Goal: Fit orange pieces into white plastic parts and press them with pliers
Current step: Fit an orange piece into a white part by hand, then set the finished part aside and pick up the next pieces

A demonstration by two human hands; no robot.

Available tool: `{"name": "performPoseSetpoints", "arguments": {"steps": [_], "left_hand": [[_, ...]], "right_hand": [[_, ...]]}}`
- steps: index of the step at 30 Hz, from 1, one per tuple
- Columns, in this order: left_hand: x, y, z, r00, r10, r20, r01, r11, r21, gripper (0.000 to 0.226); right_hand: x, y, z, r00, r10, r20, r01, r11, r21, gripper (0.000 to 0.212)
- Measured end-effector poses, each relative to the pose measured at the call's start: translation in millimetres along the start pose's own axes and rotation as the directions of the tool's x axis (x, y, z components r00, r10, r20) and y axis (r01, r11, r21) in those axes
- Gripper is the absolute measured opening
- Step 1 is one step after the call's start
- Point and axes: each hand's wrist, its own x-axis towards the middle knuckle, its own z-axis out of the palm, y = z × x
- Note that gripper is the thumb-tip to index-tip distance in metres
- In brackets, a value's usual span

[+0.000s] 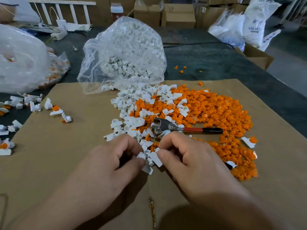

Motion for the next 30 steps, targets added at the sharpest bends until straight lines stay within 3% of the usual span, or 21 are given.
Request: {"name": "performPoseSetpoints", "arguments": {"steps": [3, 6, 12, 16, 18, 23, 30], "left_hand": [[1.3, -0.1, 0.9, 0.995, -0.090, 0.047, 0.097, 0.978, -0.187, 0.019], [2.0, -0.9, 3.2, 0.993, -0.107, 0.055, 0.117, 0.967, -0.226, 0.014], [1.2, 0.7, 6.5, 0.987, 0.004, -0.161, -0.017, 0.997, -0.078, 0.020], [2.6, -0.5, 5.6, 0.980, 0.026, -0.199, -0.016, 0.998, 0.053, 0.011], [2.9, -0.6, 4.3, 0.978, 0.029, -0.206, -0.022, 0.999, 0.040, 0.012], [-3.6, 11.0, 3.2, 1.000, -0.020, -0.001, 0.019, 0.961, -0.277, 0.039], [0.5, 11.6, 11.7, 0.988, -0.142, 0.059, 0.150, 0.814, -0.561, 0.031]], "right_hand": [[0.4, 1.4, 0.3, 0.999, 0.027, 0.026, -0.029, 0.998, 0.053, 0.005], [1.2, 3.0, 1.7, 0.999, 0.020, 0.034, -0.022, 0.998, 0.056, 0.003], [1.1, 3.8, 1.2, 0.987, 0.127, 0.096, -0.156, 0.897, 0.414, 0.010], [3.4, 5.4, -0.8, 0.986, 0.133, 0.104, -0.167, 0.867, 0.470, 0.012], [3.6, 4.4, -2.8, 0.986, 0.140, 0.094, -0.168, 0.862, 0.478, 0.011], [1.2, -0.9, -1.8, 0.984, 0.137, 0.114, -0.174, 0.877, 0.448, 0.009], [-3.5, -6.2, -4.4, 0.989, 0.049, 0.142, -0.106, 0.898, 0.428, 0.006]]}}
